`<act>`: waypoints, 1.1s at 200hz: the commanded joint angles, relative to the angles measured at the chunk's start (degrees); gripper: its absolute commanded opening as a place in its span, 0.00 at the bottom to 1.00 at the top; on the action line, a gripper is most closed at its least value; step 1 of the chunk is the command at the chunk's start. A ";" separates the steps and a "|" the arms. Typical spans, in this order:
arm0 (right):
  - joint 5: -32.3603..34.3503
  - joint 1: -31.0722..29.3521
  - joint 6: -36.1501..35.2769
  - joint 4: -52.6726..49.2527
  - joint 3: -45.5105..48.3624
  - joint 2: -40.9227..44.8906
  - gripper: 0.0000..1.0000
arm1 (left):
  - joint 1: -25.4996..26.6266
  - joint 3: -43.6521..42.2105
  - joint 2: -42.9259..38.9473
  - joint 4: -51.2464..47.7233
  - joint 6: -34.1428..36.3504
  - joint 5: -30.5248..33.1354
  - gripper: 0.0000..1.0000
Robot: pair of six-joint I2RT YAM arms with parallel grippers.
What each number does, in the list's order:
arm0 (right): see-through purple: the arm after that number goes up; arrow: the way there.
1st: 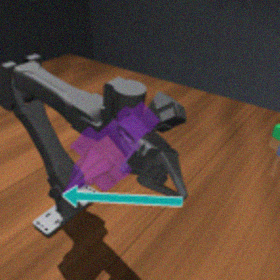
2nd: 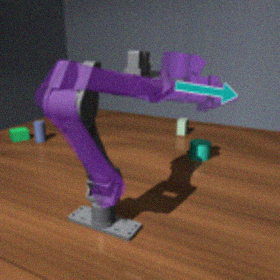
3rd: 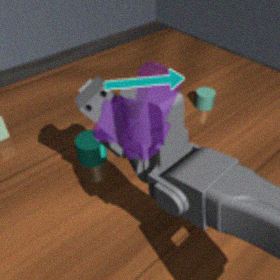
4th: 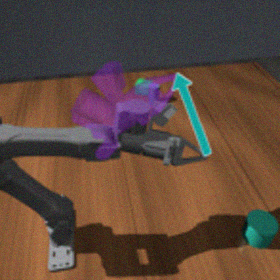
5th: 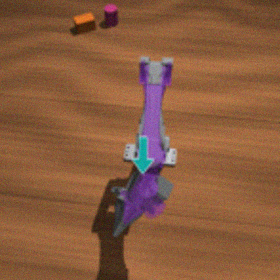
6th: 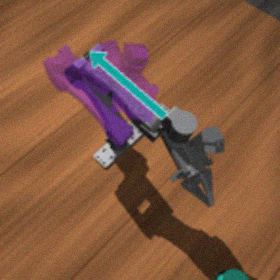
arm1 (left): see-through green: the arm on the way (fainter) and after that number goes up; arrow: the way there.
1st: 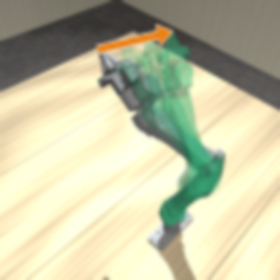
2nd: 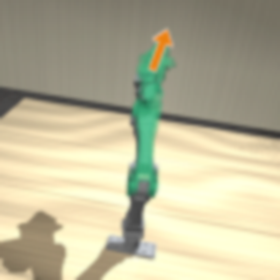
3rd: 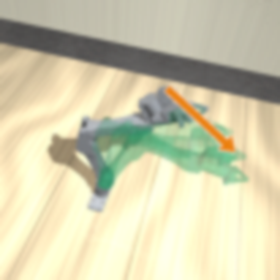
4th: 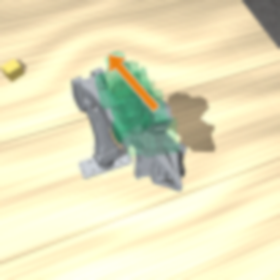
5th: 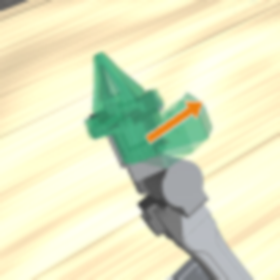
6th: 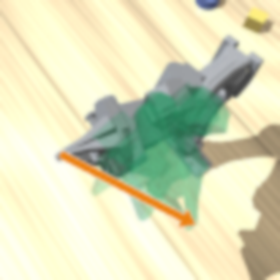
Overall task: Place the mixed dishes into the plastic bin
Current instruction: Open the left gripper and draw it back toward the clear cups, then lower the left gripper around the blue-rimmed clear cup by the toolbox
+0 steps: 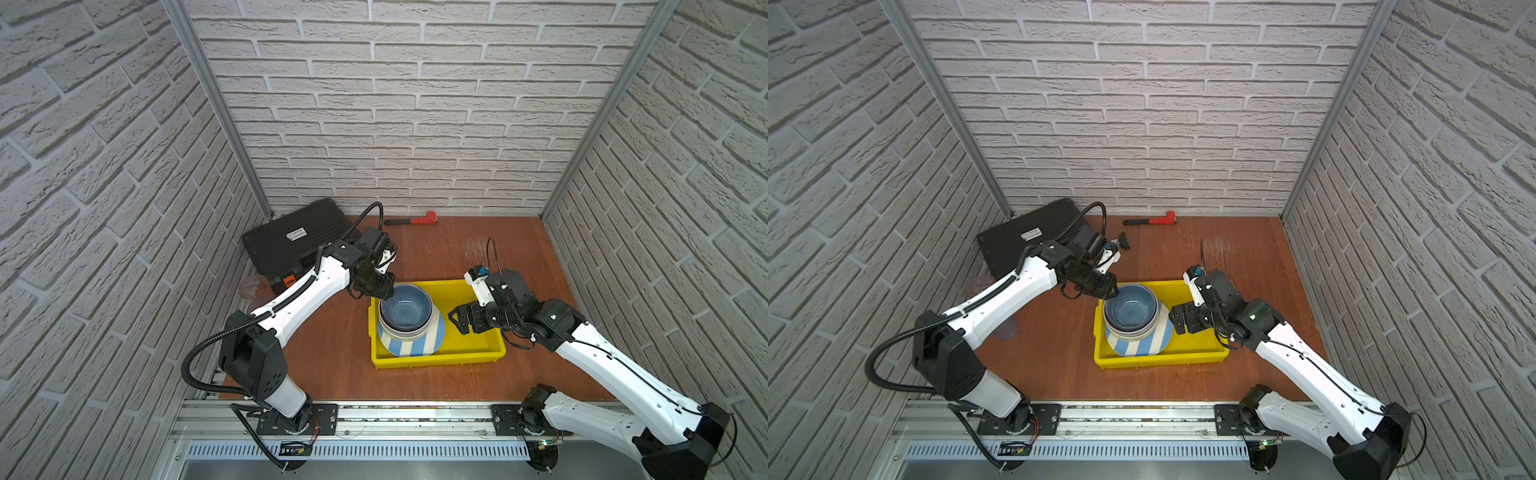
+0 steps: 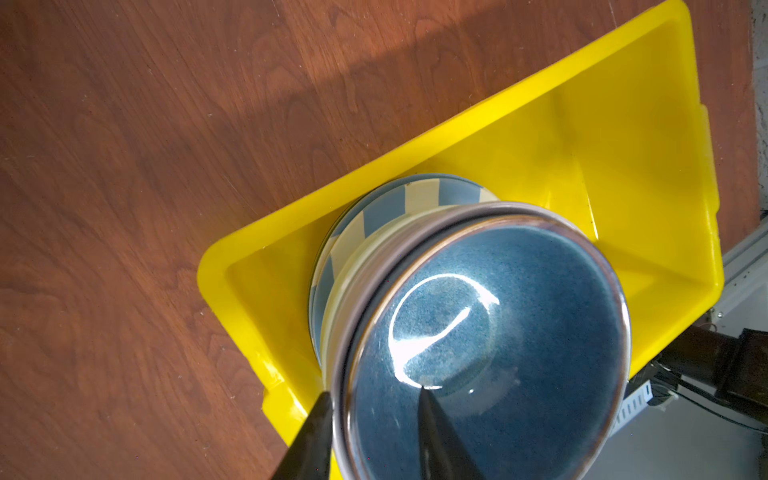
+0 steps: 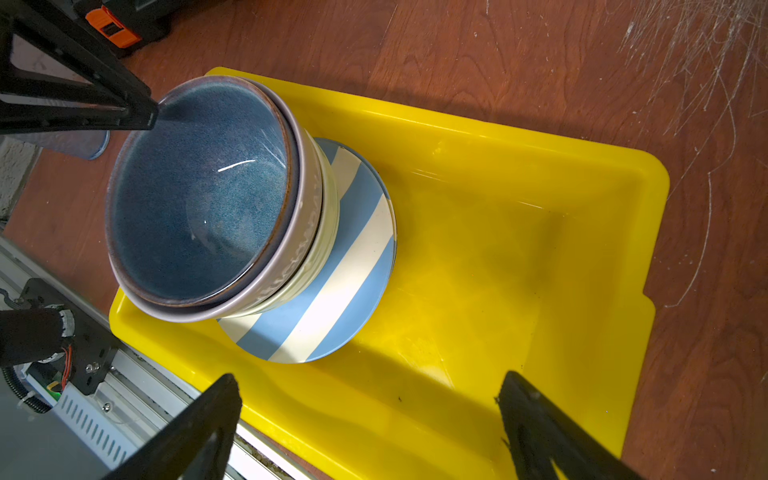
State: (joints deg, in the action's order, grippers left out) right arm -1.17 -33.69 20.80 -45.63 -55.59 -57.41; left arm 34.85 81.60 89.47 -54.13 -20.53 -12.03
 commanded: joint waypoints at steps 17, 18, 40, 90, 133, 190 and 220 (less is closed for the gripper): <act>-0.32 0.38 0.25 1.91 0.91 1.28 0.98 | -1.36 2.42 -3.72 -3.35 1.42 4.74 0.47; -0.32 0.38 0.23 1.93 0.92 1.26 0.98 | -1.45 2.38 -3.79 -3.39 1.40 4.83 0.47; -0.32 0.49 0.16 1.68 0.84 1.50 0.98 | -4.24 1.64 -5.38 -3.85 1.44 5.94 0.53; -0.06 0.47 0.21 1.04 0.84 2.48 0.98 | -14.22 -1.01 -10.93 -5.30 1.81 8.79 0.56; -0.15 0.56 -0.71 -0.22 -1.11 1.44 0.98 | -25.01 -5.00 -15.87 -6.79 -1.14 13.67 0.62; -1.27 0.73 -2.31 -0.25 -4.49 -2.02 0.98 | -37.23 -9.98 -21.23 -6.72 -3.91 12.59 0.68; -1.95 0.91 -4.02 -0.65 -5.99 -3.40 0.98 | -41.08 -10.65 -21.14 -9.70 -6.31 14.26 0.68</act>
State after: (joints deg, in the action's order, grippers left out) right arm -2.02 -33.32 18.94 -46.72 -59.57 -60.25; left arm -3.81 72.05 68.84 -60.93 -24.34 0.86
